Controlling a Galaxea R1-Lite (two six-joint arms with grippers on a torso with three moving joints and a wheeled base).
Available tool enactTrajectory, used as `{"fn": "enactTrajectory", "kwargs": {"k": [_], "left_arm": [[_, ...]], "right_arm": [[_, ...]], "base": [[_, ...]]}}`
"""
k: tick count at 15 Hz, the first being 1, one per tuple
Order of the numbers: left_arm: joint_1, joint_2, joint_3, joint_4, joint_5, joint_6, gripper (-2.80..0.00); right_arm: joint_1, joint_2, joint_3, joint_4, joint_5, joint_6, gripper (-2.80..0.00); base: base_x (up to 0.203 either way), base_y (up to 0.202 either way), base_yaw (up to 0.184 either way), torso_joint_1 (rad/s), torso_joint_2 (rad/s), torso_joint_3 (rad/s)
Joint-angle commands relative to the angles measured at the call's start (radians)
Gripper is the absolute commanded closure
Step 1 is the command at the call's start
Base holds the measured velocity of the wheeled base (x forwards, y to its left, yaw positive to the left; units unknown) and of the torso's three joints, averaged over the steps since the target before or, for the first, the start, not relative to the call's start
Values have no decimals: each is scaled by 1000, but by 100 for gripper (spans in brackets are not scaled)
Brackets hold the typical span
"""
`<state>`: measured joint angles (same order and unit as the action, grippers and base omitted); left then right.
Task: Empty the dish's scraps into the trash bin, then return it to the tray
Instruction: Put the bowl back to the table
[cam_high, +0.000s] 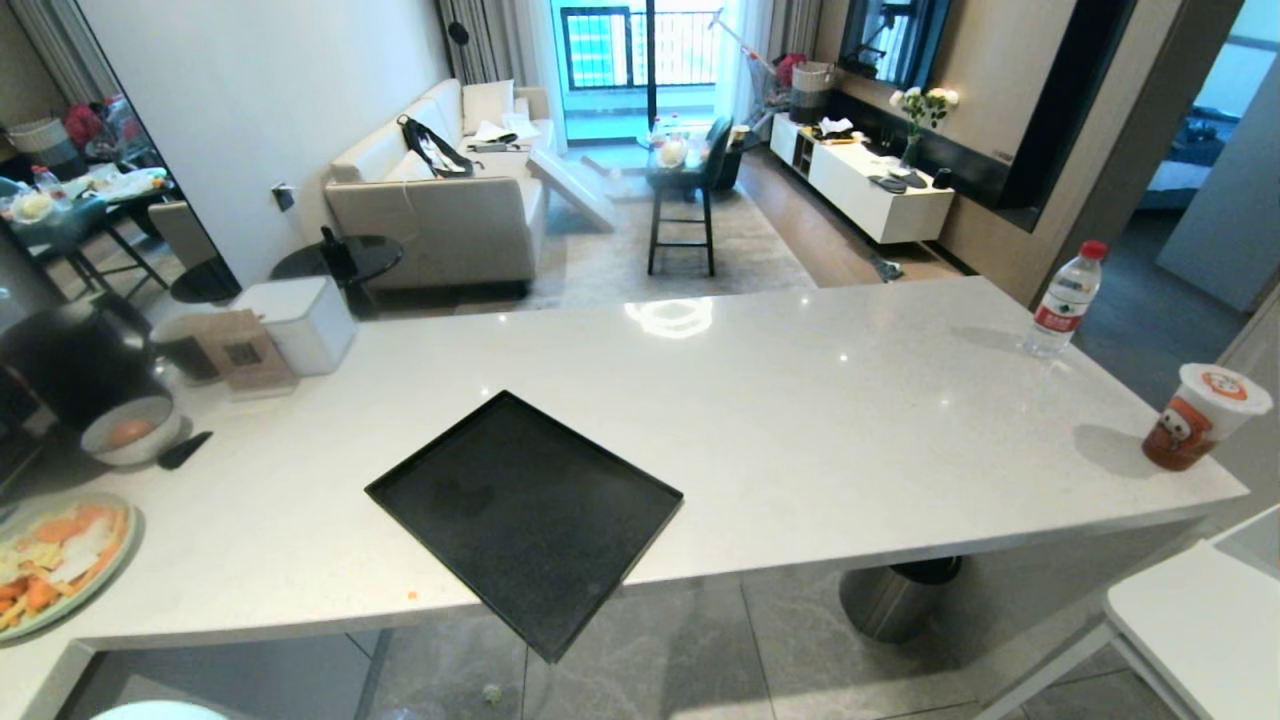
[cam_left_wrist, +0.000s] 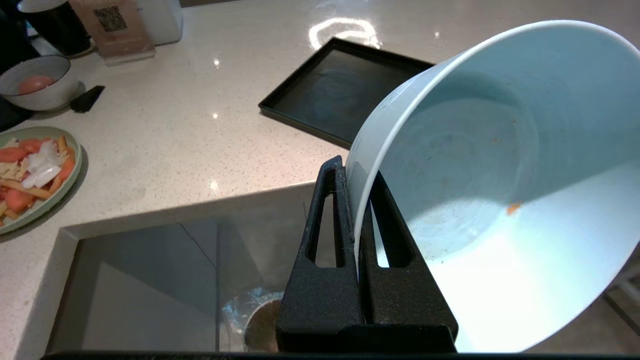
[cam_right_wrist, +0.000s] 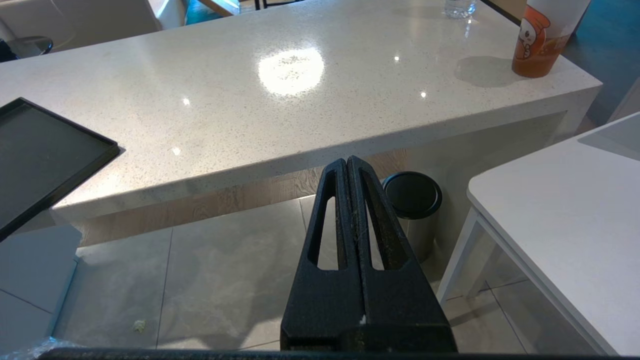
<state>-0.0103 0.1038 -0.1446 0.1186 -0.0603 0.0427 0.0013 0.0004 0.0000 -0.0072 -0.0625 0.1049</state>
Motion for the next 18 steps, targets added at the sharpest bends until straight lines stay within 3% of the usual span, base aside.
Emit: {"fn": "enactTrajectory", "kwargs": {"k": [1, 5, 10, 13, 18], "left_arm": [[-25, 247, -83, 2, -6, 14, 0], [-80, 677, -264, -22, -13, 108, 0], [-169, 1216, -586, -62, -19, 215, 0], [-196, 1486, -786, -70, -21, 288, 0], [-233, 1828, -986, -73, -22, 425, 0]], "right_arm": [[0, 0, 0, 0, 0, 1, 0], [0, 0, 0, 0, 0, 1, 0], [0, 0, 0, 0, 1, 1, 0], [0, 0, 0, 0, 0, 1, 0], [0, 0, 0, 0, 0, 1, 0]], "base": [[0, 0, 0, 0, 0, 0], [0, 0, 0, 0, 0, 0], [0, 0, 0, 0, 0, 0], [0, 0, 0, 0, 0, 0], [0, 0, 0, 0, 0, 0]]}}
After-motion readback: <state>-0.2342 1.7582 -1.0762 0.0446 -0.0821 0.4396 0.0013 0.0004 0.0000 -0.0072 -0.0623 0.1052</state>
